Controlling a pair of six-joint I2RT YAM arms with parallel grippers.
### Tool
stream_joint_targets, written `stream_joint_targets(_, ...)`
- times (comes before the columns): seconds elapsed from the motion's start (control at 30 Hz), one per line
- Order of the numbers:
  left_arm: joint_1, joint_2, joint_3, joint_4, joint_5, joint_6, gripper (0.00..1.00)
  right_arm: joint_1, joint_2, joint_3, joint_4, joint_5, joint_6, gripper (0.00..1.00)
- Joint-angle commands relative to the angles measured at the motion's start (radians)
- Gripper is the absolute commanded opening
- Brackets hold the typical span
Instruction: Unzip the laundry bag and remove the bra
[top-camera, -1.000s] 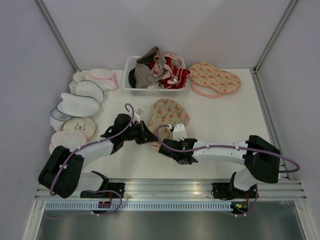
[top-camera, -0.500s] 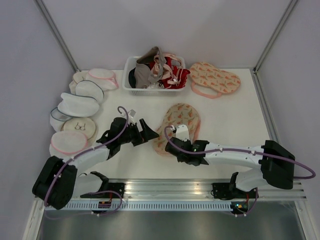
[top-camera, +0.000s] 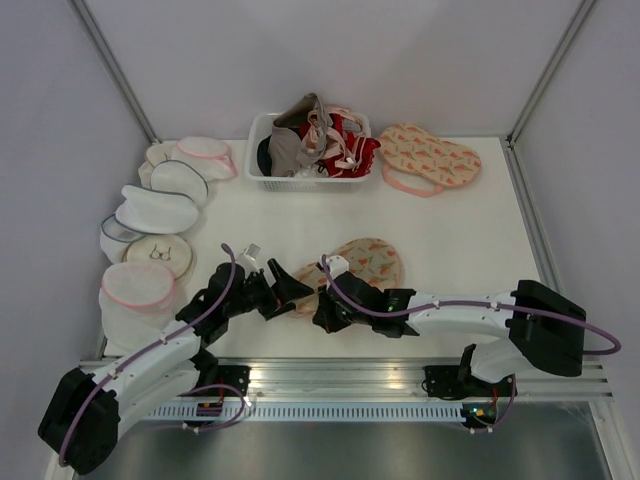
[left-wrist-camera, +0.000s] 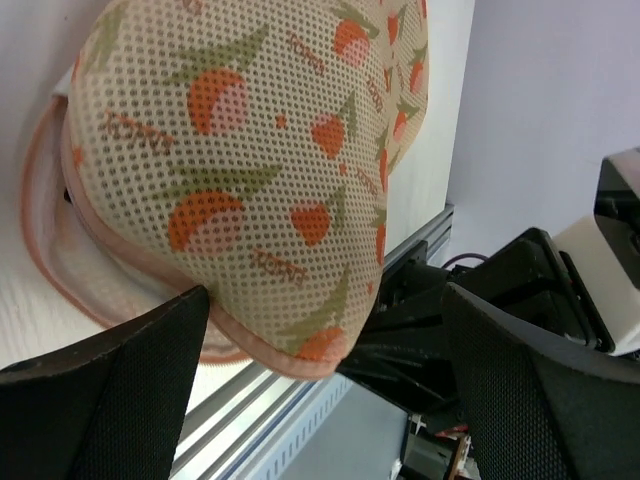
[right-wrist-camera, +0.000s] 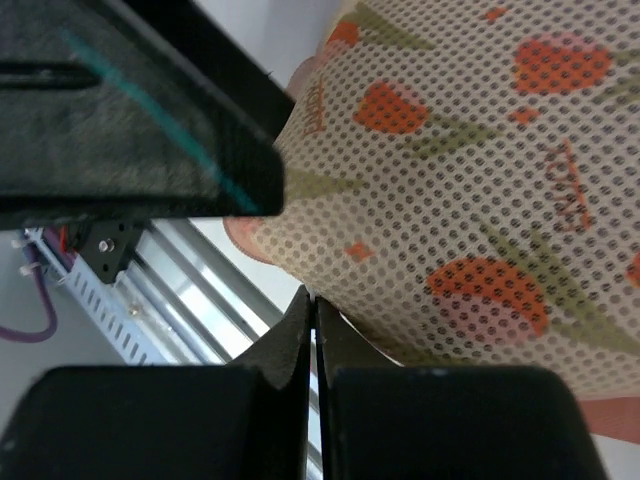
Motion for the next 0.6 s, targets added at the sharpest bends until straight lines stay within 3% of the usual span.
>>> stream_joint_targets(0.0,-0.01,-0.052,0.029,-0.099,0.019,-0.058,1.0,0.0,0.041,0.053,0.049,0.109,-0.033,0.0)
stream_joint_targets(0.23,-0.01,-0.269,0.08,-0.415,-0.148,-0.004,1.0,-0.006,0.13,0.113,-0.098,0.328,-0.035,0.0)
stream_joint_targets(0.43,-0.01,-0.277,0.052,-0.422,-0.176,-0.056,1.0,-0.014,0.116,0.076,0.023,0.254,-0.053,0.0)
stream_joint_targets(0.57,-0.01,-0.23,-0.009,-0.273,-0.167,-0.139,1.0,-0.015,0.102,0.061,0.093,0.161,-0.075,0.0)
